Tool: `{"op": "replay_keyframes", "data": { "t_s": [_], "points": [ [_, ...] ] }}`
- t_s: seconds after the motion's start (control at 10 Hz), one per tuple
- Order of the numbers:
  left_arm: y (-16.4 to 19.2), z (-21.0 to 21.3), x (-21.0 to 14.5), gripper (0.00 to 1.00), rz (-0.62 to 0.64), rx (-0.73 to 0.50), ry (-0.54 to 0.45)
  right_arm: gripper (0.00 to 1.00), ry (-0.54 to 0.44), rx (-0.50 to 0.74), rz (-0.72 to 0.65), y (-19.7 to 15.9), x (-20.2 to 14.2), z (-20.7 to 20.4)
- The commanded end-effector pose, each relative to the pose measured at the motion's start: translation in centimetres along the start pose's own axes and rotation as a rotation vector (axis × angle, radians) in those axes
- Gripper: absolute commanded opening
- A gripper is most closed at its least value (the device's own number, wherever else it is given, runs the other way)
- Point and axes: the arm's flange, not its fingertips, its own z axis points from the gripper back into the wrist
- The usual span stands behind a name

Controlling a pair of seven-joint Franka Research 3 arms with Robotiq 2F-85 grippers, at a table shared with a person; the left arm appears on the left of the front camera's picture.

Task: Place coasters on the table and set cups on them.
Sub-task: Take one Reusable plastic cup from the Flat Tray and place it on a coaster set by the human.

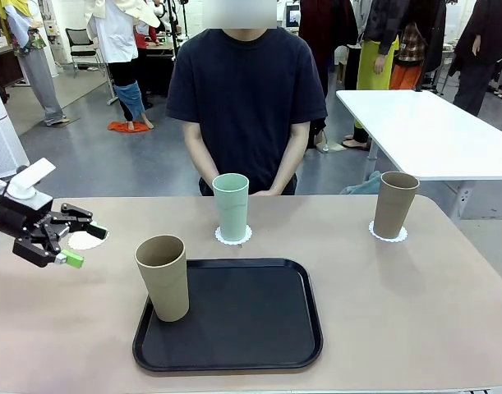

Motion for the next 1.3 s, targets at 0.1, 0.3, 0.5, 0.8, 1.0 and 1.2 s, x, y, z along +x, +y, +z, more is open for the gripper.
{"op": "replay_keyframes", "data": {
  "t_s": [0.1, 0.3, 0.5, 0.8, 1.0, 1.2],
  "points": [
    [1.4, -2.5, -1.5, 1.00, -0.009, 0.056, -0.023, 1.00, -0.002, 0.013, 0.010, 0.1, 0.1, 0.2],
    [2.0, -4.1, -2.7, 1.00, -0.025, 0.023, -0.063, 1.00, -0.002, 0.013, 0.010, 0.1, 0.1, 0.2],
    [1.1, -5.7, -3.4, 1.00, -0.085, -0.092, -0.132, 1.00, -0.002, 0.013, 0.010, 0.1, 0.1, 0.2],
    [0.5, -7.8, -3.5, 1.00, -0.149, -0.138, -0.175, 1.00, -0.002, 0.013, 0.010, 0.1, 0.1, 0.2],
    [0.0, -9.2, -3.0, 1.00, -0.141, -0.130, -0.174, 1.00, -0.002, 0.013, 0.010, 0.1, 0.1, 0.2],
    [0.1, -9.9, -2.8, 1.00, -0.141, -0.096, -0.181, 1.00, -0.002, 0.013, 0.010, 0.1, 0.1, 0.2]
  ]
}}
